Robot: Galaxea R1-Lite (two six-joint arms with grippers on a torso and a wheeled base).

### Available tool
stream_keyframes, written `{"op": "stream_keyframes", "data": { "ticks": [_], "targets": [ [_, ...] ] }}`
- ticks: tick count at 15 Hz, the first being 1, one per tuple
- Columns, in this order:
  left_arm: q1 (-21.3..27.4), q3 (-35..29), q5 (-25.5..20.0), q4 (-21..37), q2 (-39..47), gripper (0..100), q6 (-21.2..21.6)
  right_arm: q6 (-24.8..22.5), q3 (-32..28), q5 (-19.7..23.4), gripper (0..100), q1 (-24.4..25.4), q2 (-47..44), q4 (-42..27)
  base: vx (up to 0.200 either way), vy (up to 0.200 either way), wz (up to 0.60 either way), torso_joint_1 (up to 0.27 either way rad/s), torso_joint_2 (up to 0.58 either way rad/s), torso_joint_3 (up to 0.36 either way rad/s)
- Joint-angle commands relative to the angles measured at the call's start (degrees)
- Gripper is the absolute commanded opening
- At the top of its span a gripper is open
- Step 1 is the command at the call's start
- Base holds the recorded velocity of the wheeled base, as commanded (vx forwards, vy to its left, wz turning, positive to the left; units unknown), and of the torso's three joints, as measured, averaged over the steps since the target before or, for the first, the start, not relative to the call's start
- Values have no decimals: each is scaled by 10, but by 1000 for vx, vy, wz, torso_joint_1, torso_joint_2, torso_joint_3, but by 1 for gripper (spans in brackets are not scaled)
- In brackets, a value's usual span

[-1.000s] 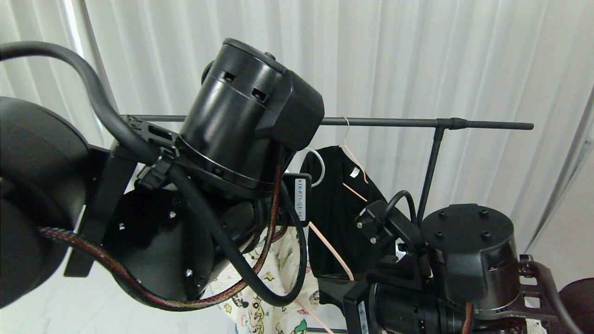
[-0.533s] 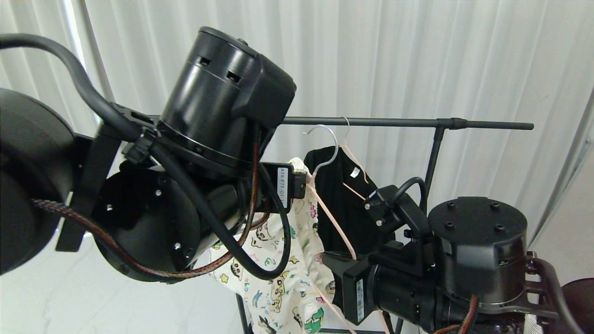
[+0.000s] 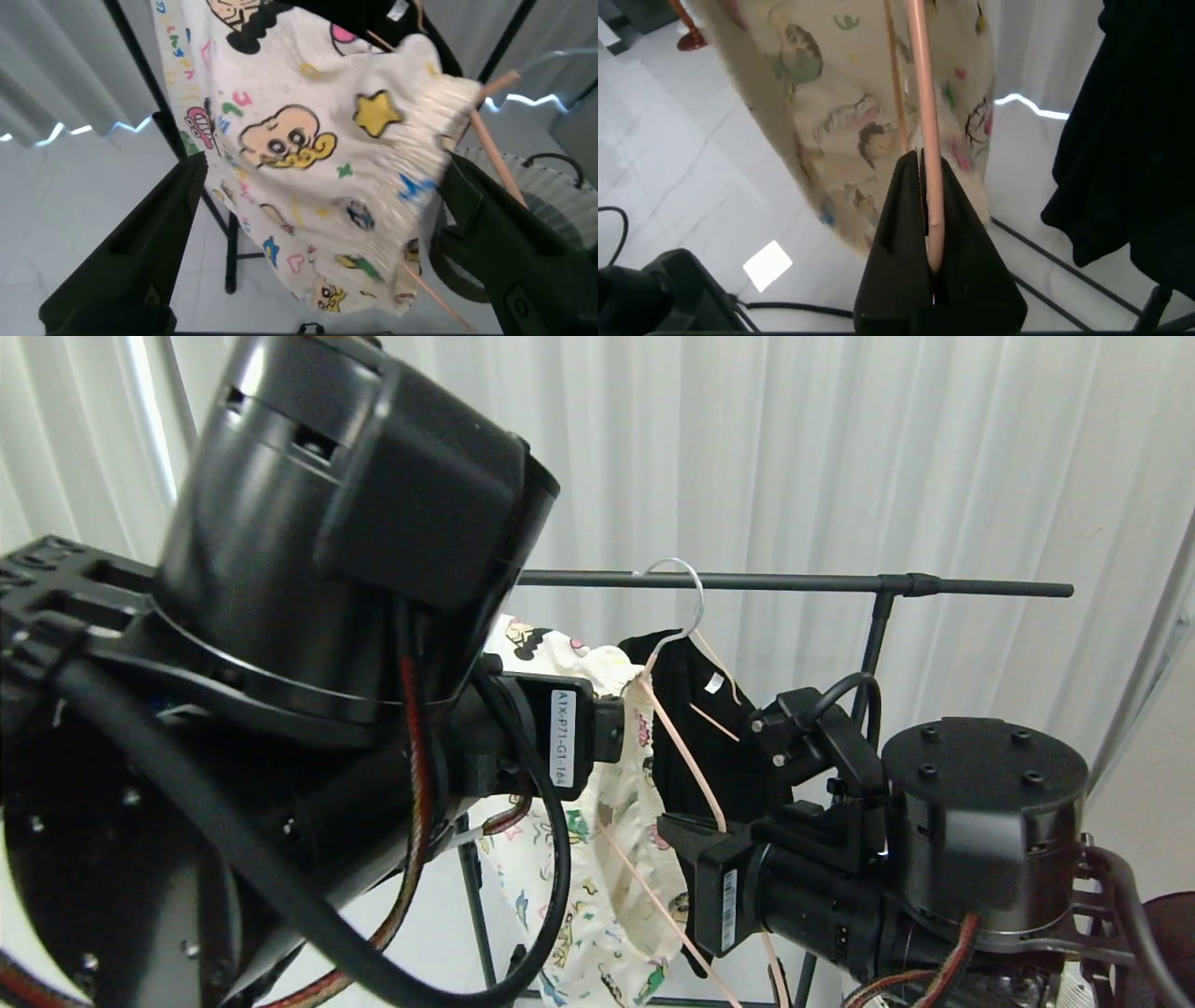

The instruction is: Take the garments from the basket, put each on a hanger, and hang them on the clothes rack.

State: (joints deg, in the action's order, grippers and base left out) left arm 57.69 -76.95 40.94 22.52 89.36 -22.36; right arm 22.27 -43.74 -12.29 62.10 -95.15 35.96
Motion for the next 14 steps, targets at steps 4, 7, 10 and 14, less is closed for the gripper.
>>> {"op": "stream_keyframes", "data": {
  "ticks": [4,7,10,14],
  "targets": [
    [22,21,-1,-1,-23,100,-1,-1,8,-19,0,-1,16,1,0,0,0,0,0,0],
    [21,107,-2,0,-96,100,1,-51,84,-7,0,-23,63,1,0,0,0,0,0,0],
    [21,195,-18,0,-176,100,6,-115,177,91,0,-52,132,1,0,0,0,0,0,0],
    [16,269,-165,-1,-276,100,147,-211,235,184,0,-55,172,-5,0,0,0,0,0,0]
  ]
}}
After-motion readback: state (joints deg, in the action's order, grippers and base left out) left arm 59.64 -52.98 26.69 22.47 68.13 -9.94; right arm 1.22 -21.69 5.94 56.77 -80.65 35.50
